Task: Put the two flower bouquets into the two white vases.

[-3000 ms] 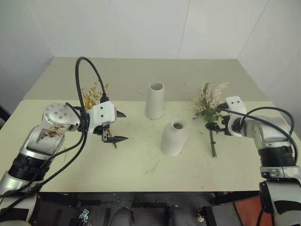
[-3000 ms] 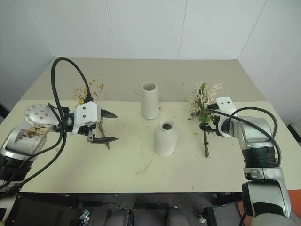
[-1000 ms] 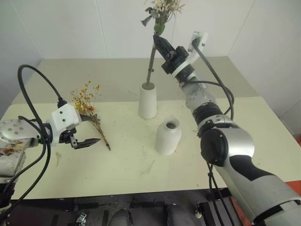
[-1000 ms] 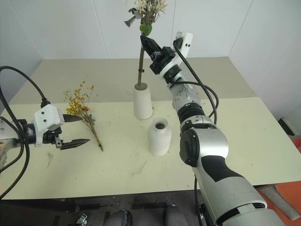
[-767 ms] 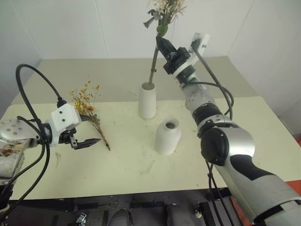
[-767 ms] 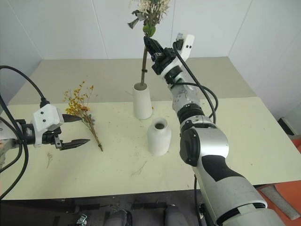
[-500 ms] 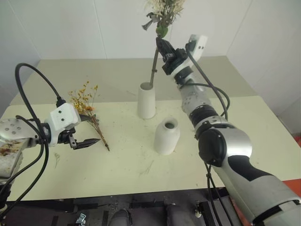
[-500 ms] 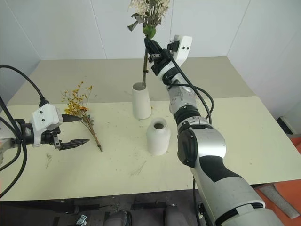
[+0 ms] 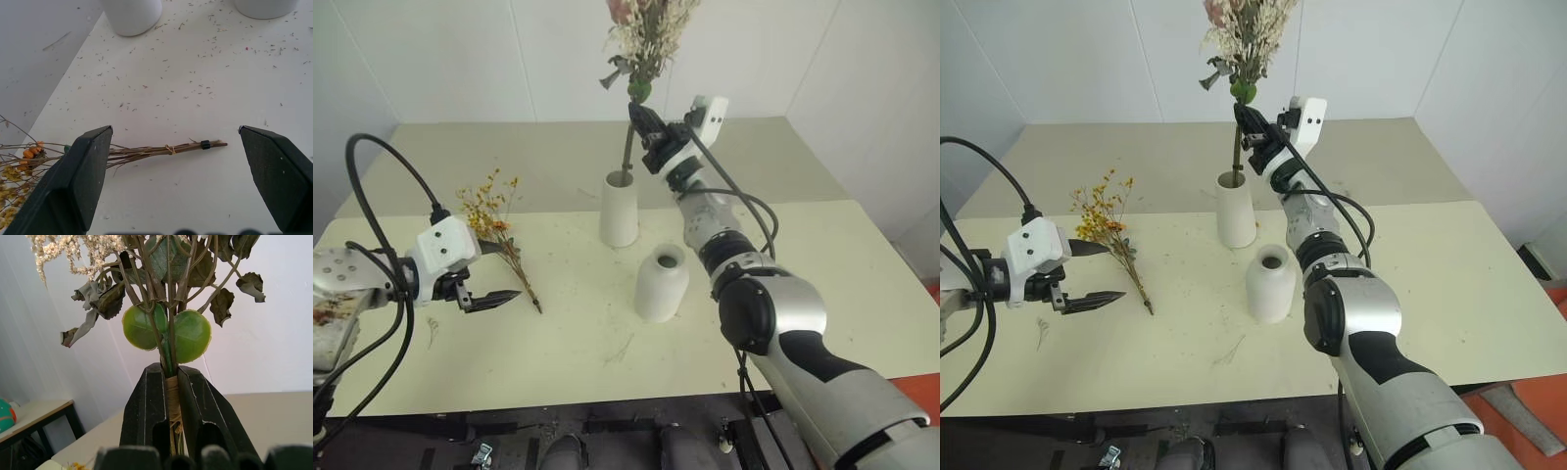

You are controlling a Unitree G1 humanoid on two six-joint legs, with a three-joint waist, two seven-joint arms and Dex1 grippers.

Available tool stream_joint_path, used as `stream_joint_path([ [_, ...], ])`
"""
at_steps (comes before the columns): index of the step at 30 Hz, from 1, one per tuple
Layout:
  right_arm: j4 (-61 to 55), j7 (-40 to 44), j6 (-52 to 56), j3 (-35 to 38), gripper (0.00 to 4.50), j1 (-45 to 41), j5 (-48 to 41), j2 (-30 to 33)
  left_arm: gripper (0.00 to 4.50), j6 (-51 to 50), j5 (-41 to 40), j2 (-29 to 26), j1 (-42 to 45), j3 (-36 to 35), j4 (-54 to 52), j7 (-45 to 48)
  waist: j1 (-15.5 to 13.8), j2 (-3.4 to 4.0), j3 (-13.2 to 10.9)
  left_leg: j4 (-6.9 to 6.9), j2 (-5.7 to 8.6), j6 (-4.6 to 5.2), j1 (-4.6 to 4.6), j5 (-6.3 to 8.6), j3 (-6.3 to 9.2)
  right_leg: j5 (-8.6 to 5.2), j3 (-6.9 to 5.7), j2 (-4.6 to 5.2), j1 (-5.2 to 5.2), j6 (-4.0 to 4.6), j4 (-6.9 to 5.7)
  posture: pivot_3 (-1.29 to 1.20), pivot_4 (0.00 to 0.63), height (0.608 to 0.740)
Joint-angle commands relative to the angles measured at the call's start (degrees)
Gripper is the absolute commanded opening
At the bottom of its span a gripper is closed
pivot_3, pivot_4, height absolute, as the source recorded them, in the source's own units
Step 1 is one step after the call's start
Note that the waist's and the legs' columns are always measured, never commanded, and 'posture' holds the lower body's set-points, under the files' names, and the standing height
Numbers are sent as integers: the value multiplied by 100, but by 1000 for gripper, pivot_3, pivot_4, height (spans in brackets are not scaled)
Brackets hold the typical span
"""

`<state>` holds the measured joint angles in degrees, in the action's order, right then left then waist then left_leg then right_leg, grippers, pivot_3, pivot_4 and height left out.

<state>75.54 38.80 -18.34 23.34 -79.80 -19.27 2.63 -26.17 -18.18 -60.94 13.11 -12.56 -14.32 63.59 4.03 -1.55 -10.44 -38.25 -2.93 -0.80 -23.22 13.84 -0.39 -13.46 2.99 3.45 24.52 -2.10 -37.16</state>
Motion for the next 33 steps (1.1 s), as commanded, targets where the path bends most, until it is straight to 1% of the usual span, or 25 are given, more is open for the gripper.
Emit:
stream_joint_path([
  [1, -124, 46, -119, 21, 169, -64, 7, -64, 4500, 88, -78, -89, -3, -258, -163, -34, 1, 0, 0, 0, 0, 0, 0, 0, 0, 0, 0, 0, 0, 0, 0, 0, 150, 740],
  [10, -188, 356, -301, -122, 169, 26, 179, -163, 4500, 105, -135, -53, 11, -316, -125, -68, 6, 1, 0, 2, 0, 0, 2, 0, 0, 0, 0, -1, 0, 0, 0, 0, 150, 740],
  [12, -185, 487, -268, -87, 879, 36, 153, -158, 4500, 125, -127, -59, 15, -321, -87, -62, 5, 1, 0, 2, 0, -1, 2, 0, 0, 0, 0, -1, 0, 0, 0, 0, 150, 740],
  [13, -182, 503, -267, -76, 1090, 39, 154, -155, 4500, 132, -122, -59, 17, -324, -73, -59, 5, 1, 0, 2, 0, -1, 2, 0, 0, 0, 0, -1, 0, 0, 0, 0, 150, 740],
  [16, -193, 644, -235, -18, 2077, 53, 121, -152, 4500, 147, -108, -62, 19, -331, -34, -49, 4, 1, 0, 2, 0, -1, 3, 0, 0, 0, 0, -1, -1, 0, 0, 0, 150, 740],
  [22, -334, 1177, -213, 84, 4261, 162, -18, -129, 4500, 225, -92, -73, 111, -287, 83, -26, 2, 1, 0, 2, 0, -1, 5, -1, 0, 0, 0, -1, -2, 0, 0, 0, 150, 740],
  [23, -356, 1227, -200, 92, 4471, 178, -37, -117, 4500, 251, -89, -73, 138, -271, 120, -20, 3, 1, 0, 2, 0, -1, 6, -1, 0, 0, 0, -1, -3, 0, -1, 0, 150, 740],
  [33, -732, 1918, -30, 148, 4471, 554, -397, 42, 4500, 468, -11, -54, 425, -69, 421, 25, -2, 1, 0, 2, 0, -1, 5, -1, 0, 0, 0, -1, -4, 0, 0, 0, 150, 740],
])
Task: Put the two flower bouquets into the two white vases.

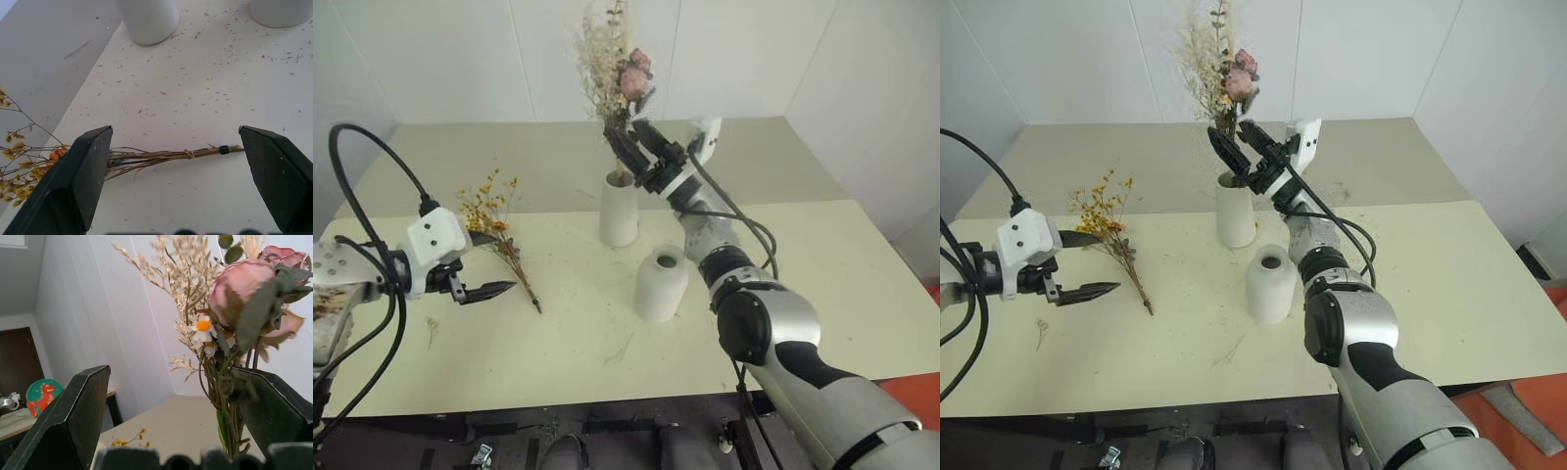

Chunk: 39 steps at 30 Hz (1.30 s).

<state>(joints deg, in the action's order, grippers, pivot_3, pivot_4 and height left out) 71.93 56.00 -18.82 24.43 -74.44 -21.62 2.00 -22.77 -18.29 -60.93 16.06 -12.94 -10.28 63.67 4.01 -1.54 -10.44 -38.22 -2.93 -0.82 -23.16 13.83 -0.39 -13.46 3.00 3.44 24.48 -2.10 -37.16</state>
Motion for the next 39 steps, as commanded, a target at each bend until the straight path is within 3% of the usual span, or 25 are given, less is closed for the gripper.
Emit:
stream_joint_path([
  [1, -447, 289, 49, 43, 4471, 67, -208, 138, 4500, 140, -3, -61, 133, -25, 26, 17, -1, 0, 0, 0, 0, 0, 0, 0, 0, 0, 0, 0, 0, 0, 0, 0, 150, 740],
  [10, -2070, 782, 643, -551, 4471, 942, -124, 736, 4500, -597, -418, 241, -159, -517, -389, -534, -8, 0, 0, -1, 0, 0, -1, 0, 0, 0, 0, 1, 1, 0, -2, 0, 150, 740],
  [14, -3455, 609, 1844, -1322, 4471, 1451, 401, 1596, 4500, -2327, -209, 720, -83, -97, -1267, -1971, -54, 0, -1, -4, 2, 0, -4, 0, 2, 0, 0, 3, 1, -1, -3, 0, 150, 740],
  [17, -4505, 537, 2603, -1800, 4471, 1818, 751, 2287, 4500, -3944, -368, 1500, 392, 100, -1840, -3017, -155, 0, -1, -7, 5, 0, -6, 0, 6, -1, 0, 3, 0, -2, -3, 0, 150, 740],
  [21, -5923, 781, 4002, -2108, 4471, 2051, 546, 3143, 4500, -5741, -422, 2366, 917, -173, -2500, -3830, -175, -6, 1, -16, 6, 1, -13, 0, 16, 0, -7, 1, -2, -2, -3, 0, 150, 740],
  [24, -6579, 960, 4917, -2351, 4471, 2016, 448, 3649, 4500, -6553, -127, 2601, 1128, -44, -2801, -4403, -136, -6, 1, -16, 8, 1, -9, 0, 18, 0, -4, 0, -4, -2, 0, 0, 150, 740],
  [30, -7442, 1401, 5572, -2577, 4471, 2118, 225, 4384, 4500, -6973, 239, 3016, 1564, 176, -1847, -5433, -170, -11, 2, -19, 13, 1, 14, 0, 24, -1, -3, 0, -20, -1, 16, 0, 150, 740],
  [39, -7922, 1470, 6011, -2535, 4471, 2222, -98, 4691, 4500, -6973, 402, 4371, 2812, -144, 90, -6049, -318, -13, 2, -47, 16, 0, -5, 1, 32, -1, -14, 4, -19, -1, 16, 0, 150, 740],
])
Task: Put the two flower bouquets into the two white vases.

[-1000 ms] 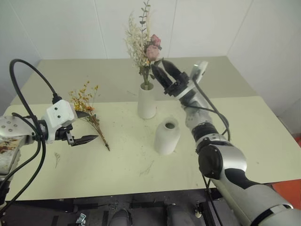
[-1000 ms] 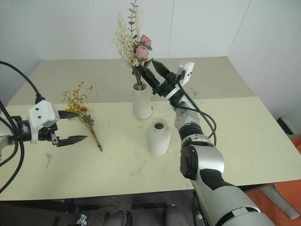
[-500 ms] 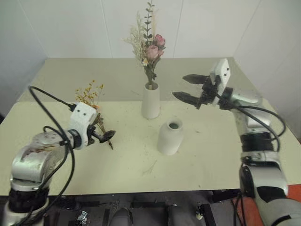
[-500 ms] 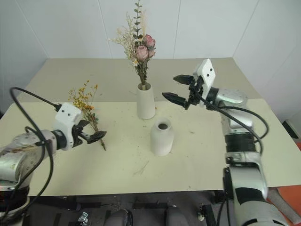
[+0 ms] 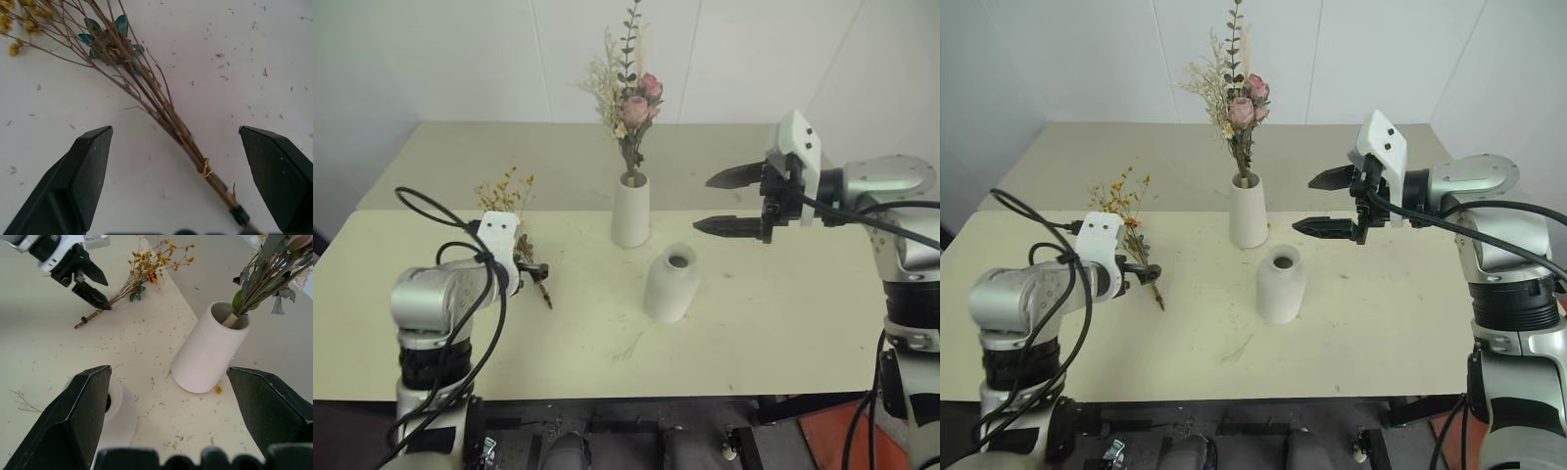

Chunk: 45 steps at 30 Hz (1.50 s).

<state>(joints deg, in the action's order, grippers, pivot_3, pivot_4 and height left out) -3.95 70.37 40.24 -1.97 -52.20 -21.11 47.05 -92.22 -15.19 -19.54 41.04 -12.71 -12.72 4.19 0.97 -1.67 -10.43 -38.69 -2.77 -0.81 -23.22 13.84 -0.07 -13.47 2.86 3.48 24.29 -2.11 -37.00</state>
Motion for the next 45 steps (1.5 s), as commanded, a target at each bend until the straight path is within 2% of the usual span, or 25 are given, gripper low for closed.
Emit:
stream_joint_path([
  [1, -380, 17, 121, 101, 4471, 13, -161, 222, 4500, -28, 71, 319, 383, -225, 457, -94, -19, 0, 0, 0, 0, 0, -4, 0, 1, 0, -1, 0, 1, 0, 0, 0, 150, 740],
  [6, -616, -116, 216, 256, 4471, 184, -225, 446, 4500, -28, 546, 785, 593, -609, 813, -690, -9, -1, 0, -2, 0, 0, -6, 0, 1, 0, -2, 2, 1, 0, 3, 0, 150, 740],
  [11, -723, -284, 176, 349, 4471, 389, -325, 541, 4500, 25, 648, 796, 804, -891, 1237, -667, 2, -1, 1, -2, 0, 0, 2, 0, 1, 0, -1, 1, -2, 0, -1, 0, 150, 740],
  [16, -823, -452, 112, 374, 4500, 523, -375, 529, 3087, 401, 664, 692, 1030, -947, 1830, -581, -15, -1, 1, -2, 2, 0, 2, 0, 1, 0, -1, 2, -2, 0, -2, 0, 150, 740],
  [25, -988, -614, 37, 572, 4500, 716, -415, 636, 182, 594, 686, 797, 1120, -900, 1931, -597, -36, -2, 0, -2, 3, -1, -5, 0, 3, 0, -4, 5, -1, 0, 1, 0, 150, 740],
  [26, -1017, -627, 51, 600, 4500, 739, -423, 644, 24, 631, 700, 822, 1142, -947, 1945, -633, -37, -2, 0, -2, 3, -1, -5, 0, 4, 0, -5, 5, -1, -1, 1, 0, 150, 740],
  [29, -1148, -717, 111, 724, 4500, 859, -475, 669, 24, 1083, 914, 915, 1138, -992, 1842, -977, -32, -3, -1, -3, 3, -1, -4, 0, 4, 0, -5, 5, -2, -1, 1, 0, 150, 740],
  [33, -1334, -928, 76, 949, 4500, 1092, -526, 698, 24, 2446, 1206, 888, 1050, -790, 1426, -1357, -28, -6, -2, -3, 3, -1, -5, 0, 6, 0, -5, 5, -1, 0, 0, 0, 150, 740],
  [34, -1427, -1004, -75, 1040, 4500, 1231, -453, 719, 24, 2826, 1052, 915, 1129, -957, 1307, -1282, -30, -6, -2, -3, 3, -2, -7, 0, 5, 1, -3, 6, 0, -1, 1, 0, 150, 740],
  [39, -1807, -696, 121, 1858, 4500, 2029, -933, 1106, 24, 4821, -433, 966, 1429, -1456, 527, 287, -96, -7, -3, -3, 3, -2, -17, 1, 3, 1, -5, 9, 4, -1, 2, 0, 150, 740],
  [42, -2100, -490, 188, 2385, 4500, 2673, -1204, 1337, 24, 5253, -1529, 1109, 1715, -1694, 635, 1137, -166, -7, -2, -8, 2, -2, -20, 1, 3, 2, -14, 10, -2, -2, 16, 0, 150, 740],
  [45, -2372, -345, 295, 2850, 4500, 3305, -1389, 1545, 24, 5287, -2329, 1151, 1874, -1534, 979, 2043, -175, -6, 0, -13, 3, -1, -7, 1, 2, 2, -16, 10, -22, -4, 22, 0, 150, 740],
])
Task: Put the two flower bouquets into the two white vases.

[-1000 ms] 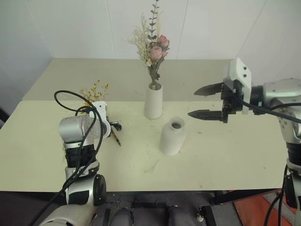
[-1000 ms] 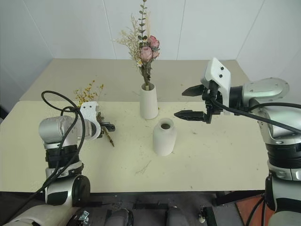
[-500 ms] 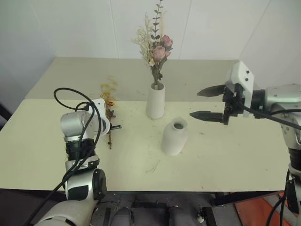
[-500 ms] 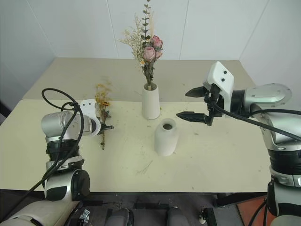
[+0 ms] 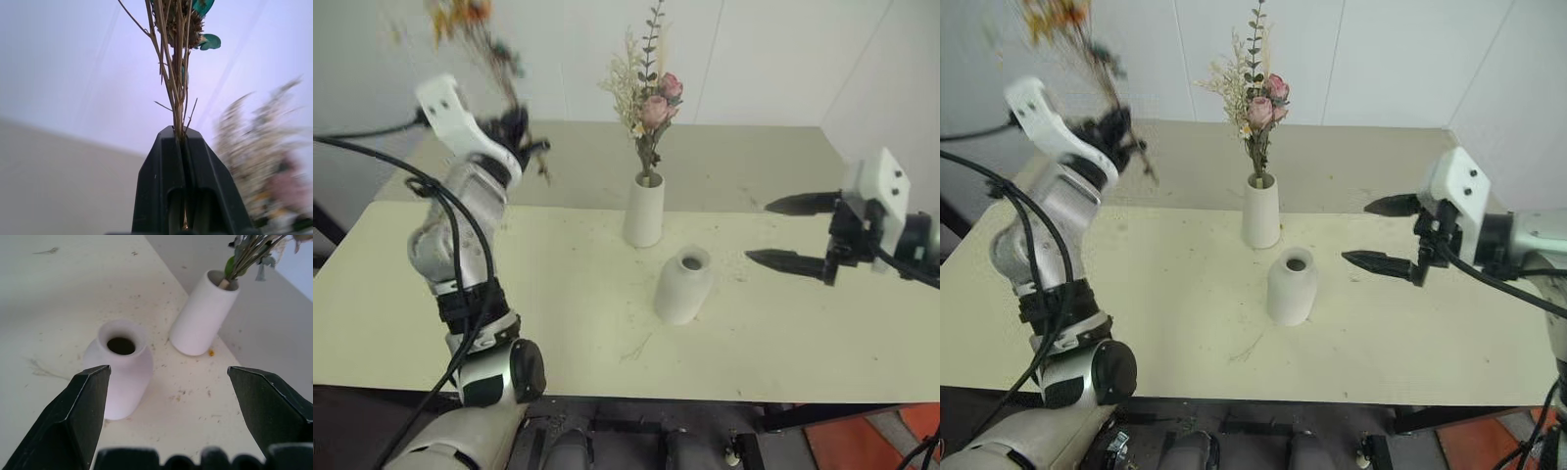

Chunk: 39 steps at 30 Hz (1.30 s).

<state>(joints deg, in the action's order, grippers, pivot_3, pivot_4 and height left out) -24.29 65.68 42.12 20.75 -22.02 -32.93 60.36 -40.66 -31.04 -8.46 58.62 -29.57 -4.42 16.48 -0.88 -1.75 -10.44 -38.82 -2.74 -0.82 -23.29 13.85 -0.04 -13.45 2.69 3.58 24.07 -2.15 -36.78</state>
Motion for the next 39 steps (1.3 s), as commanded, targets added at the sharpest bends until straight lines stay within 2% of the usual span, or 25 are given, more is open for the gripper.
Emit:
stream_joint_path([
  [1, -417, 148, 150, 713, 4500, 474, -253, 261, 24, 141, -947, 40, 111, 269, 215, 1144, 17, 2, 2, 0, 1, 0, 3, 0, 0, -1, 0, 0, -5, -1, 0, 0, 150, 740],
  [6, -836, 195, 378, 1731, 4500, 1658, -264, 273, 24, 111, -1620, 383, 159, 938, 856, 2462, 25, 0, 2, -6, 0, 1, 5, -1, 2, -2, 2, -6, -6, -3, -6, 0, 150, 740],
  [11, -1155, 183, 592, 2623, 4500, 2573, -225, 128, 24, 62, -1899, 445, 200, 1292, 1373, 3250, 85, -1, 1, -8, 1, 2, 4, -1, 2, -2, 8, -11, -1, -4, -5, 0, 150, 740],
  [16, -1448, 92, 661, 3445, 4500, 3426, -95, -155, 24, 170, -1685, 264, 212, 1866, 1727, 4020, 100, -1, 1, -9, 2, 2, 5, -1, 3, -3, 9, -10, -6, -5, -6, 0, 150, 740],
  [23, -1732, -245, 697, 3686, 4500, 3670, -254, -324, 24, 1008, -927, 4, -296, 2616, 1888, 4863, 167, 7, 6, -6, 2, 2, 18, -1, 1, -3, 15, -12, -14, -7, -7, 0, 150, 740],
  [30, -1705, -336, 654, 3782, 4500, 3693, -320, -262, 24, 1469, -802, 261, -358, 2651, 2356, 4999, 146, 6, 6, -8, 3, 3, 10, -1, 3, -4, 13, -11, -13, -8, -3, 0, 150, 740],
  [39, -1641, -412, 520, 3732, 4500, 3642, -233, -260, 24, 2098, -279, 329, -445, 2909, 2896, 5316, 154, 6, 6, -8, 3, 3, 11, -1, 3, -3, 13, -11, -12, -7, -5, 0, 150, 740],
])
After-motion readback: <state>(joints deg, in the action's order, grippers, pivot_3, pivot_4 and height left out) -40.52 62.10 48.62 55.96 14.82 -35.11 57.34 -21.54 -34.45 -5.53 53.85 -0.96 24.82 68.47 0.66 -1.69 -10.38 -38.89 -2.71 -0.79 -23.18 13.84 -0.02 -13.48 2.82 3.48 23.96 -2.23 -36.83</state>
